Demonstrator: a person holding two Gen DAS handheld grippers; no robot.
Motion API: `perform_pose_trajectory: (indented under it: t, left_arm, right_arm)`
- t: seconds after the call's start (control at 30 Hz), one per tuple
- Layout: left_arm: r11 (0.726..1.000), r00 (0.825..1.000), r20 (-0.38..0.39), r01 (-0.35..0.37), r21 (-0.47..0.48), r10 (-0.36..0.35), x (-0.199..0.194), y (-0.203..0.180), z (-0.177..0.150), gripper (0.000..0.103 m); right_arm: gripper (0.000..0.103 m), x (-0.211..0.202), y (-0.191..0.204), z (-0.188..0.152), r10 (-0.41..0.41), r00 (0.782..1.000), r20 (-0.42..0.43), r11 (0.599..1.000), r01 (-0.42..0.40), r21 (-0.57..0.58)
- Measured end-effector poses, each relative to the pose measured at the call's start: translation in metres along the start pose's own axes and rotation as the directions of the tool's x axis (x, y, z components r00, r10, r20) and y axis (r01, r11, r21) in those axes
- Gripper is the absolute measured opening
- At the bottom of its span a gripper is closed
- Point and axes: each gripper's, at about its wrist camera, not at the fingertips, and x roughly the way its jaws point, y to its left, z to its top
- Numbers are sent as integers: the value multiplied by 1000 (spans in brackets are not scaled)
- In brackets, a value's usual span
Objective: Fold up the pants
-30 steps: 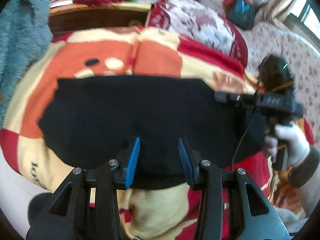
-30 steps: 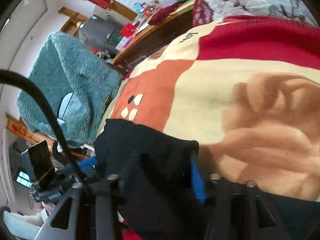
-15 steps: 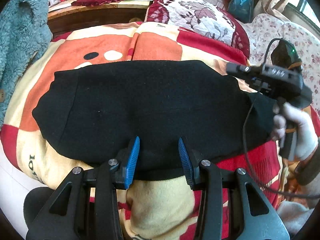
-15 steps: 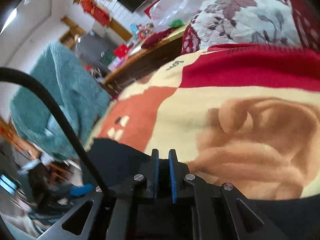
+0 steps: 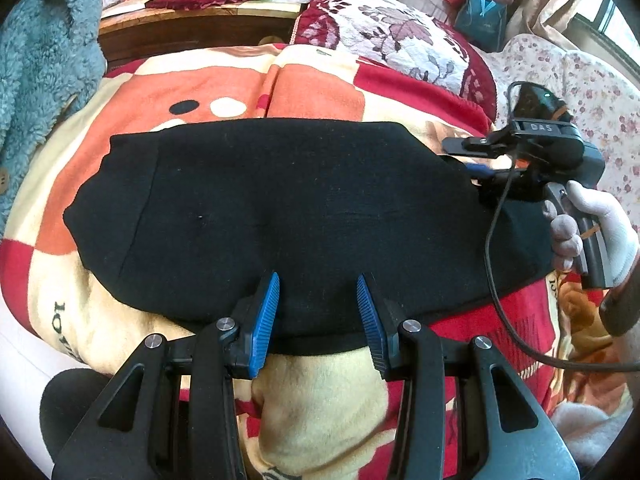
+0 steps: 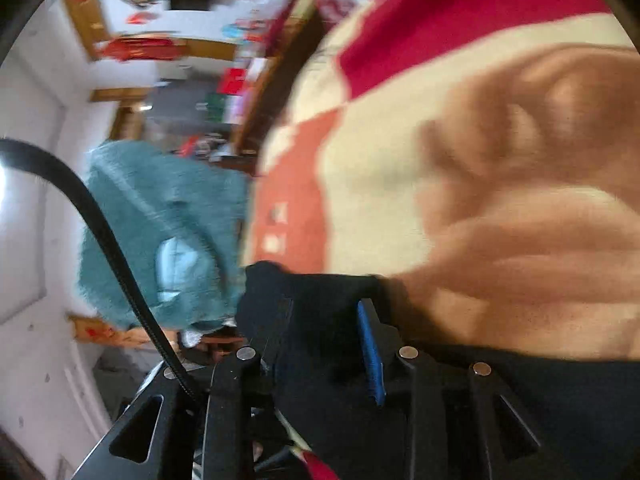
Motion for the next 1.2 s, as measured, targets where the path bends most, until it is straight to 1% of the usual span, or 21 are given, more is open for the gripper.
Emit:
perform_pose_trajectory:
  t: [0.07, 0.13, 0.23, 0.27, 0.37, 0.47, 0.5, 0.53, 0.57, 0.6, 0.63, 0.67, 0.73, 0.77, 0.83, 0.9, 0.97, 1.0, 1.03, 1.1, 1.2]
  left_arm:
    - [1000, 1000, 0, 4, -2, -4, 1, 1, 0, 40]
    - [1000, 1000, -2, 1, -7, -1, 1, 0, 1, 40]
    - [1000, 1000, 1, -4, -14, 4, 1, 0, 1, 40]
    - [1000, 1000, 3, -5, -12, 5, 1, -1, 0, 40]
    - [1000, 1000, 4, -5, -7, 5, 1, -1, 0, 40]
    - [1000, 1000, 1, -14, -4, 14, 1, -2, 0, 40]
    - [1000, 1000, 1, -16, -3, 16, 1, -2, 0, 40]
    - [1000, 1000, 3, -19, -1, 19, 1, -2, -1, 40]
    - [1000, 1000, 3, -20, 1, 20, 1, -2, -1, 40]
    - [1000, 1000, 4, -19, 2, 19, 1, -2, -1, 40]
    - [1000, 1000, 7, -17, -1, 17, 1, -2, -2, 40]
    - [1000, 1000, 8, -17, -3, 17, 1, -2, -2, 40]
    - [1000, 1000, 9, -23, -6, 23, 2, -2, -2, 40]
    - [1000, 1000, 9, -27, -4, 27, 2, -3, -2, 40]
    - [1000, 1000, 8, -31, 2, 31, 2, -4, -2, 40]
    - [1000, 1000, 7, -21, -2, 21, 1, -3, -2, 40]
    - [1000, 1000, 7, -13, -1, 13, 1, -2, -2, 40]
    - [1000, 1000, 8, -14, 5, 14, 0, -2, -2, 40]
    - [1000, 1000, 12, -19, 14, 18, -1, -3, -2, 40]
    - [999, 999, 15, -33, 39, 33, -3, -8, -2, 40]
    - [999, 1000, 12, -18, 37, 18, -5, -11, 2, 40]
  right_arm:
    - [30, -10, 5, 1, -11, 1000, 6, 999, 12, -40]
    - [34, -12, 5, 2, -15, 1000, -22, 999, 14, -39]
    - [36, 1, 3, 1, -37, 996, -81, 998, 32, -55]
    - [36, 4, 5, 2, -31, 996, -82, 998, 26, -62]
    - [37, 14, 10, 6, 30, 995, -96, 998, -36, -58]
    - [37, 32, 15, 9, -15, 994, -111, 996, 5, -85]
    - [35, 33, 16, 9, -21, 996, -86, 996, 13, -92]
    - [25, 32, 18, 9, -26, 999, -39, 995, 22, -102]
    - [20, 31, 20, 6, -39, 999, -11, 993, 38, -113]
    - [15, 26, 24, 3, -61, 997, 41, 987, 67, -143]
    - [12, 21, 27, -1, -66, 994, 86, 983, 80, -168]
    - [11, 15, 30, -4, -74, 987, 141, 977, 100, -190]
    - [12, 9, 33, -14, -187, 953, 239, 942, 243, -230]
    - [12, 11, 31, -17, -225, 942, 250, 930, 283, -232]
    - [12, 14, 18, -19, -187, 955, 229, 954, 232, -191]
    - [12, 2, 17, -20, -127, 955, 268, 972, 174, -158]
    - [13, -9, 22, -21, -100, 953, 285, 980, 145, -140]
    - [19, -13, 26, -21, -108, 952, 286, 977, 155, -148]
    - [30, -18, 29, -23, -129, 949, 288, 969, 182, -165]
    - [46, -30, 39, -30, -184, 939, 291, 943, 251, -216]
    - [46, -44, 40, -44, -239, 932, 272, 920, 307, -244]
